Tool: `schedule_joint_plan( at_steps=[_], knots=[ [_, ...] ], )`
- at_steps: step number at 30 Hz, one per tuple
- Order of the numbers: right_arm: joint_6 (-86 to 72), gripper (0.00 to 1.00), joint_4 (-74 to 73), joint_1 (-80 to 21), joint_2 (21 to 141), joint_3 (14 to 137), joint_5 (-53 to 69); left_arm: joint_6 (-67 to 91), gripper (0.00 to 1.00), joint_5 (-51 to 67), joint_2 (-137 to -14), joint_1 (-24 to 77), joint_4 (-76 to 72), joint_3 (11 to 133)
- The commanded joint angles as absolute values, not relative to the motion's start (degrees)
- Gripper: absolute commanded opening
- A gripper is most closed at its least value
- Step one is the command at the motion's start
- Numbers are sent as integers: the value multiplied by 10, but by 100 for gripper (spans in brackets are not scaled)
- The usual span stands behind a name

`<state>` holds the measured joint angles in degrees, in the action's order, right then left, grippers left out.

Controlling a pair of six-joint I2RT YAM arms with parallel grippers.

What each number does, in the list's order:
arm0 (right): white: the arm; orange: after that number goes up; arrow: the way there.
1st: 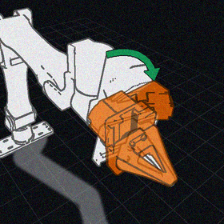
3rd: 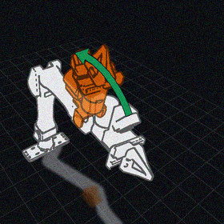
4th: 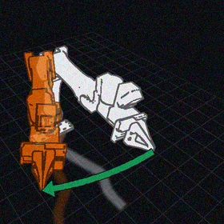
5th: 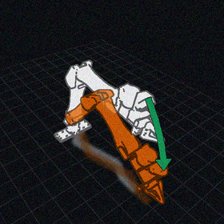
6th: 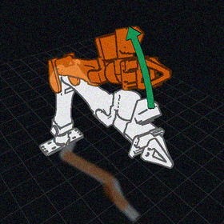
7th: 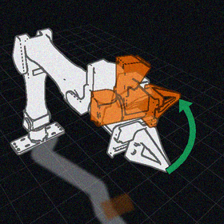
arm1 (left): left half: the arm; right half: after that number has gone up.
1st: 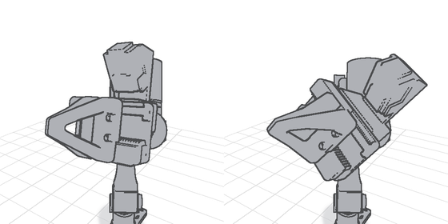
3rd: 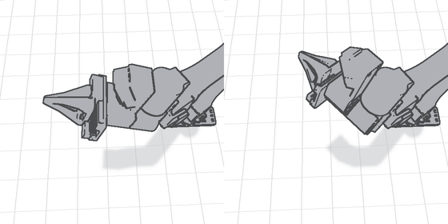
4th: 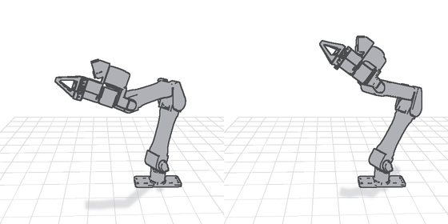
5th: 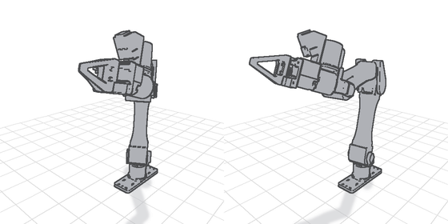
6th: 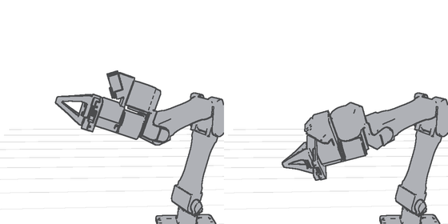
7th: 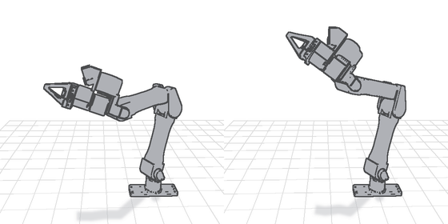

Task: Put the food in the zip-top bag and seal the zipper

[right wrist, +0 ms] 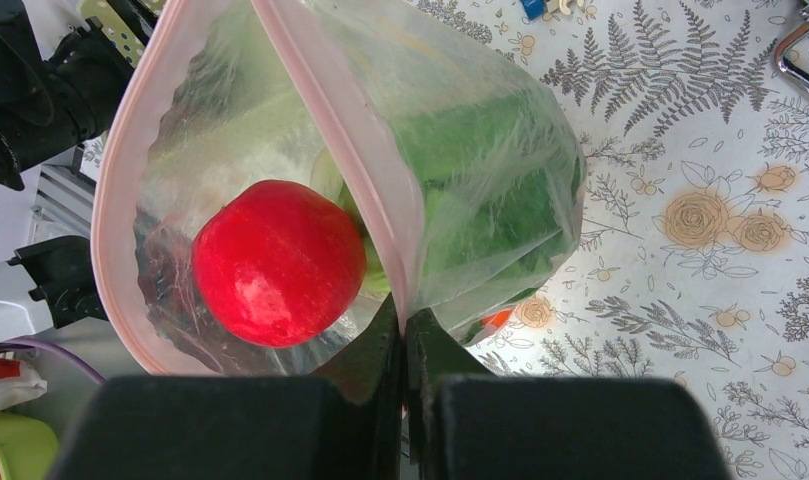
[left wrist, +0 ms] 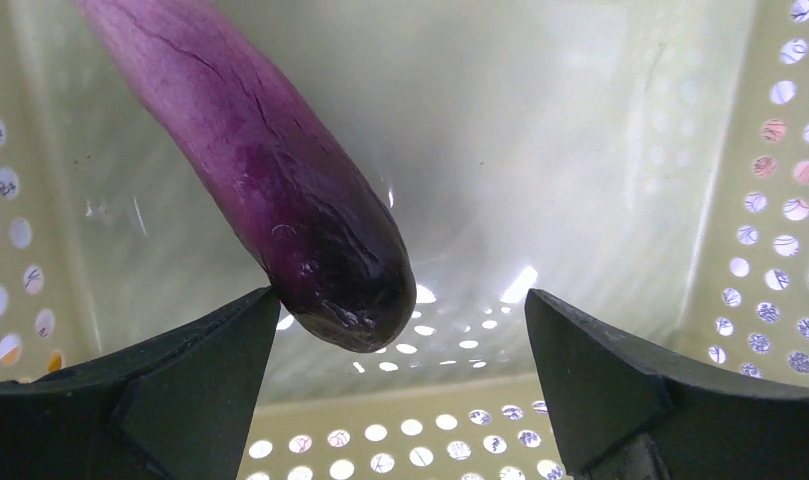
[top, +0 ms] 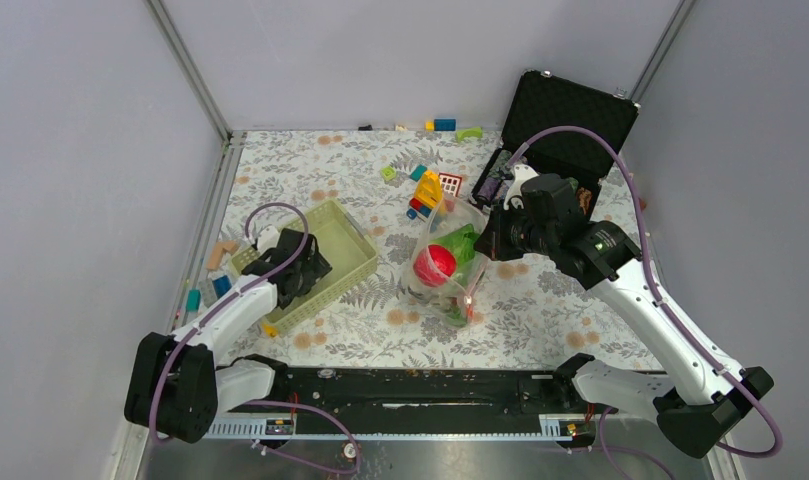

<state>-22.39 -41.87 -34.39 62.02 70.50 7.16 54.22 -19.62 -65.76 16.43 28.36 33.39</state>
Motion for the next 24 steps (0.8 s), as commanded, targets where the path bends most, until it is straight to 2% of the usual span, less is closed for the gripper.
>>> schedule_joint_plan(
  at_steps=[1,9,15,20,24],
  knots=[
    [-211,0,-410,-345,623,706,75,526,95,-198,-650,162,234,336],
    [-211,0,-410,-345,630,708,77,524,96,-259,-622,160,300,358],
    [-210,0,-410,-345,635,708,76,546,94,-272,-665,137,328,359],
    [-209,0,-411,-345,632,708,73,558,81,-276,-703,126,303,365],
    [-210,0,-414,-345,630,709,70,559,55,-264,-715,124,292,373]
  ],
)
